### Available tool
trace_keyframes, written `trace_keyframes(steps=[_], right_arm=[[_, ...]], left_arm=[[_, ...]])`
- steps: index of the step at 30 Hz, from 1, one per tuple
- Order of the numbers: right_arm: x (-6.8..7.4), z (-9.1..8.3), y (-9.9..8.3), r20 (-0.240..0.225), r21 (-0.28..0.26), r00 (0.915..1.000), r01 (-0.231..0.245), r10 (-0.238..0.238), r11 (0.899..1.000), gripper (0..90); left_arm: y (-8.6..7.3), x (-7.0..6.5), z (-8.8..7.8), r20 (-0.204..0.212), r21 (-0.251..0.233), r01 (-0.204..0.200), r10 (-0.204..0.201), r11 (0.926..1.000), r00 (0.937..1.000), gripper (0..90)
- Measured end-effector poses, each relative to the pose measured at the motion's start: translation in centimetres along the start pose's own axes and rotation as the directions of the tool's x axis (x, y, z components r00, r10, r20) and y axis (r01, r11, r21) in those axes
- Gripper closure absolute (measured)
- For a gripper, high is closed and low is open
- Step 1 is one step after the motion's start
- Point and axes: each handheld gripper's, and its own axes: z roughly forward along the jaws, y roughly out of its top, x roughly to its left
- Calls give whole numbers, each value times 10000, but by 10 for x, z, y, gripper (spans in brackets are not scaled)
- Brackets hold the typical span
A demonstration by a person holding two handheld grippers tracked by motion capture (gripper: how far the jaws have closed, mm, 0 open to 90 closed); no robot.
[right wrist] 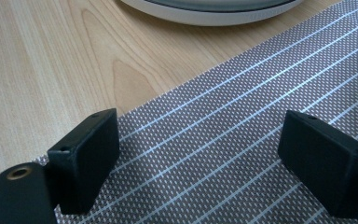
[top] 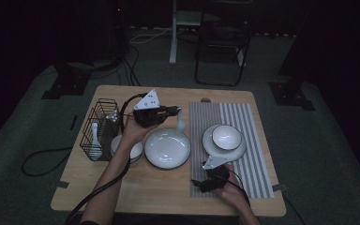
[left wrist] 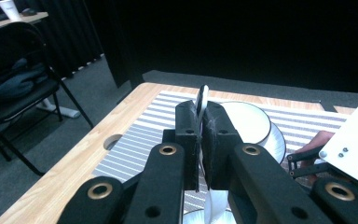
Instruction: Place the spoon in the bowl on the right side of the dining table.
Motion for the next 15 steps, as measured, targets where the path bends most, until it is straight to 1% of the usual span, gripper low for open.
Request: trace_keyframes(steps=[5, 10, 11, 12, 15], right_arm=[[0, 0, 0, -8, 1, 10000, -2, 2, 10000, 125], [0, 0, 0, -7, -2, 10000, -15, 15, 10000, 125], [0, 0, 0, -7, -1, 10000, -17, 17, 10000, 125], [0, 0, 0, -7, -1, 10000, -17, 17, 10000, 125], [0, 0, 0, -8, 2, 10000, -20, 20, 10000, 126]], left_arm=[[1, -1, 11, 225, 23, -98, 97, 9999, 9997, 867], [4, -4, 24, 514, 68, -305, 301, 9995, 9982, 867], [4, -4, 24, 514, 68, -305, 301, 9995, 9982, 867], [6, -5, 29, 614, 64, -349, 345, 9994, 9975, 867], [9, -6, 36, 757, 49, -458, 453, 9989, 9961, 867]])
